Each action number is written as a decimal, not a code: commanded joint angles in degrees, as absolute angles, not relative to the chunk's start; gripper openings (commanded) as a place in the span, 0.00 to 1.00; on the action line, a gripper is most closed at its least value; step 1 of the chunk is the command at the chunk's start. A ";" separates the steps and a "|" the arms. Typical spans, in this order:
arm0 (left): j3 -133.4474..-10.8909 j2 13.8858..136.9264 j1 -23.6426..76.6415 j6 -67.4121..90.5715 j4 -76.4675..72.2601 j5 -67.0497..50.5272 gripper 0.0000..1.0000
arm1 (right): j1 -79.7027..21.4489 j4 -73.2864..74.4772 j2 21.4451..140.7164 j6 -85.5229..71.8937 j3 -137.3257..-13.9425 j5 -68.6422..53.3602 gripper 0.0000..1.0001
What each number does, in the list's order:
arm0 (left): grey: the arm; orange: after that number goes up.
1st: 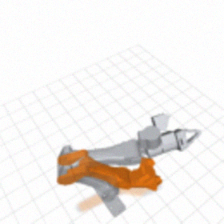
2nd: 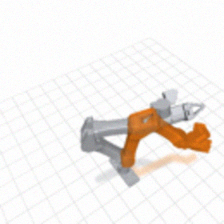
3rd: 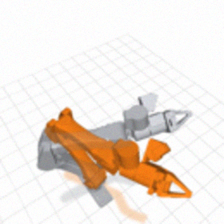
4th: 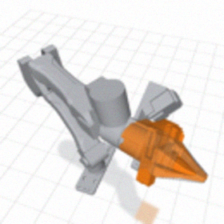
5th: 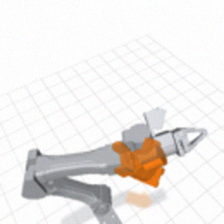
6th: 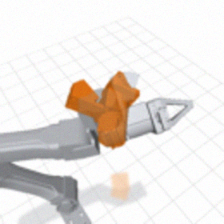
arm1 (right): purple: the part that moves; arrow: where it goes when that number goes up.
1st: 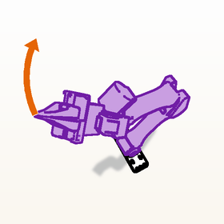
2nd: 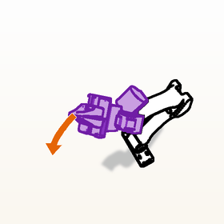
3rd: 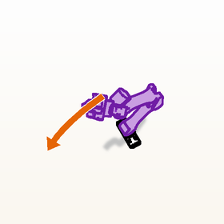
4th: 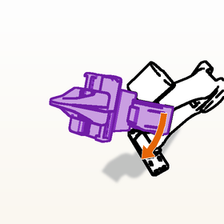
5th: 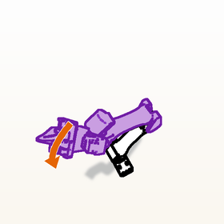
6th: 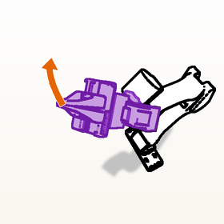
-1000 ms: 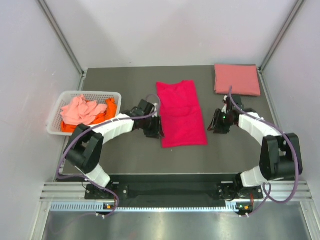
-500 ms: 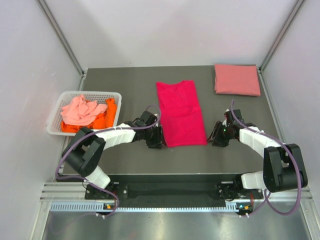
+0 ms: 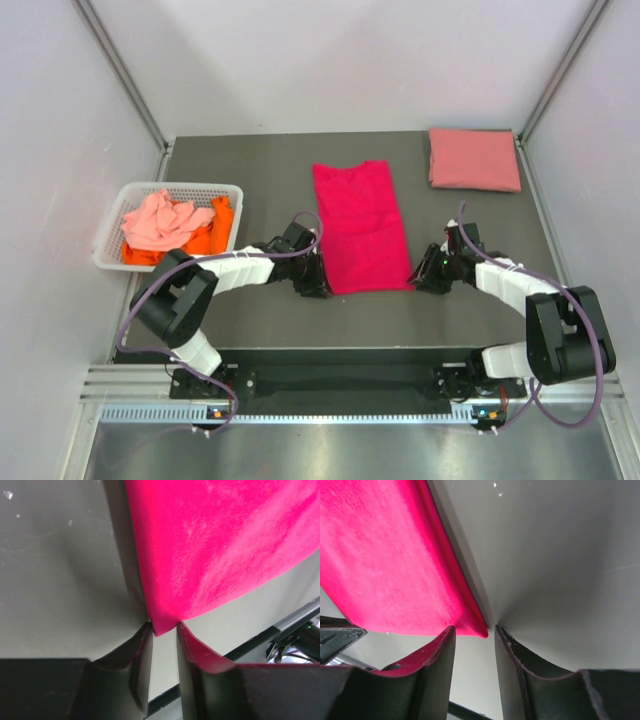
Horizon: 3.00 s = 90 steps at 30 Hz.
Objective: Fold and stack the t-shirts
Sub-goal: Fold the tshirt
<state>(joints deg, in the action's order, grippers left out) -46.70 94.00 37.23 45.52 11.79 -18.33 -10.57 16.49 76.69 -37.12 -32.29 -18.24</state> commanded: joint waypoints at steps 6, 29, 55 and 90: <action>-46.85 92.12 37.62 45.97 12.12 -14.95 0.00 | -12.13 14.84 76.04 -38.23 -29.97 -16.18 0.00; -45.52 74.88 54.22 51.76 30.50 -0.88 0.00 | -13.01 37.34 40.27 -38.50 -26.28 -4.66 0.00; -69.05 86.56 40.88 40.36 36.21 1.59 0.00 | -13.01 20.48 63.09 -28.04 -49.38 -5.27 0.00; -109.68 131.39 15.29 26.10 15.91 -19.33 0.00 | -11.34 12.92 127.08 -21.97 -107.40 -12.66 0.00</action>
